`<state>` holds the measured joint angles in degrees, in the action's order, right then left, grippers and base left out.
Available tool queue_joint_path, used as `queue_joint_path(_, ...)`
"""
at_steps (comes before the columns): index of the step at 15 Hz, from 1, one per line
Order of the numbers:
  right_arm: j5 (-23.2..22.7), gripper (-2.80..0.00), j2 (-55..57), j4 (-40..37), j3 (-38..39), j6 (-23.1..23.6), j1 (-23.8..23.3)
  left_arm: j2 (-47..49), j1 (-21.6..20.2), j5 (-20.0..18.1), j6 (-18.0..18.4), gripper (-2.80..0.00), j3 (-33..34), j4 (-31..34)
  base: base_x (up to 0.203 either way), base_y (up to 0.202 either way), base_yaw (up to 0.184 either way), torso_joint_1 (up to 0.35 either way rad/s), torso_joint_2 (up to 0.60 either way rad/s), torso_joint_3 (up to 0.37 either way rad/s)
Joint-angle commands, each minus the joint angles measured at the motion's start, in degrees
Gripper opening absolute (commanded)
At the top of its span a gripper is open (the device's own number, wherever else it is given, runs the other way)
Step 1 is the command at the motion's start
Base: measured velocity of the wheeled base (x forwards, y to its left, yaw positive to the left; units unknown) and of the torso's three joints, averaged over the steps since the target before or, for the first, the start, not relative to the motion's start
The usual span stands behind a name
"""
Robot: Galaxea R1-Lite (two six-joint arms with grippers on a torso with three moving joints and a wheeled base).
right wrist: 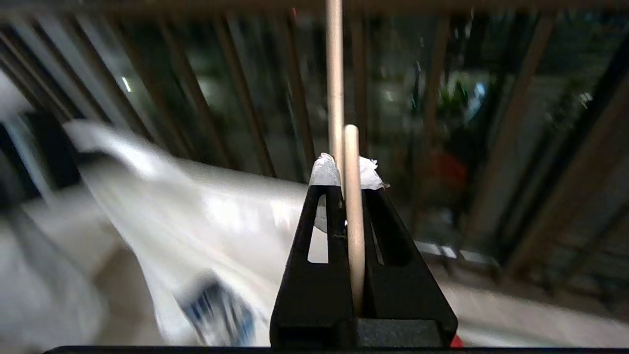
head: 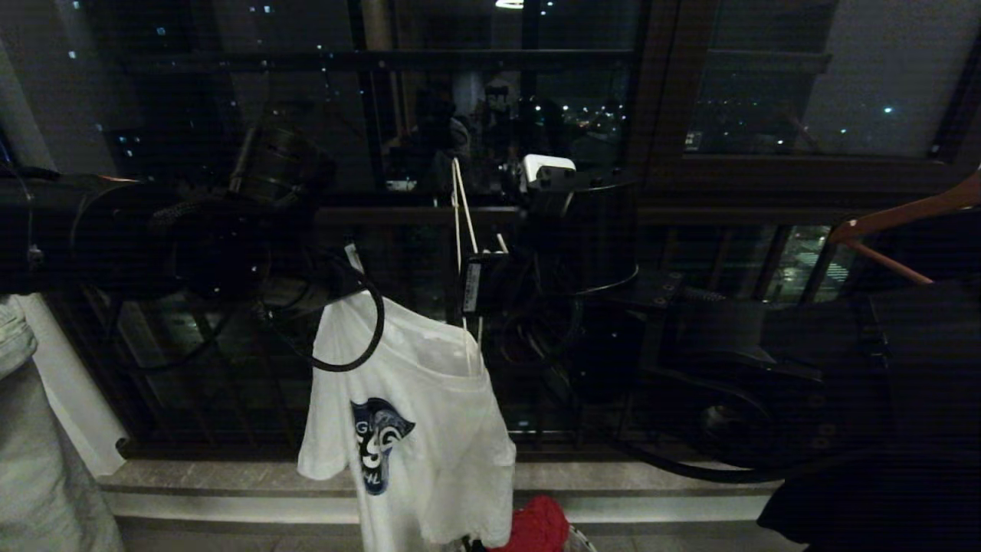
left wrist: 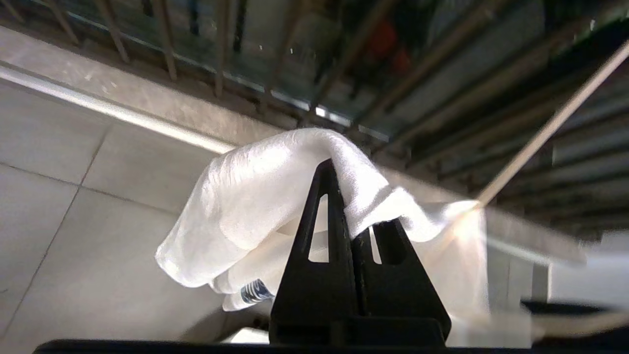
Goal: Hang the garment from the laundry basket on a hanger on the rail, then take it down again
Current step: Take the clothes off the clothes rack
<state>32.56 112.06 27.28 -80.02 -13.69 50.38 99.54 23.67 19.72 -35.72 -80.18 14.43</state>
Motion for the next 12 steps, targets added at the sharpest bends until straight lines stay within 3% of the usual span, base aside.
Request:
queue_joint_path(1,0.31,-2.80,0.85,2.91,0.22,-0.17,-0.19,0.49,2.20,0.22,-0.16,-2.80,1.42,0.04,0.000,0.000,0.000,0.000,0.00,0.000)
queue_joint_path(6,1.51,-2.80,0.44,7.24,0.49,0.07,-0.35,3.88,3.44,0.26,0.25,-2.80,2.42,0.10,0.000,0.000,0.000,0.000,0.00,0.000)
queue_joint_path(9,2.25,-2.80,0.17,9.51,-0.05,0.44,-2.16,3.90,5.60,0.23,2.58,-2.80,4.34,-0.08,0.000,0.000,0.000,0.000,0.00,0.000)
queue_joint_path(12,2.31,-2.80,0.02,10.02,-0.05,4.35,-4.07,3.74,6.86,0.35,2.97,-2.80,4.54,-0.10,0.000,0.000,0.000,0.000,0.00,0.000)
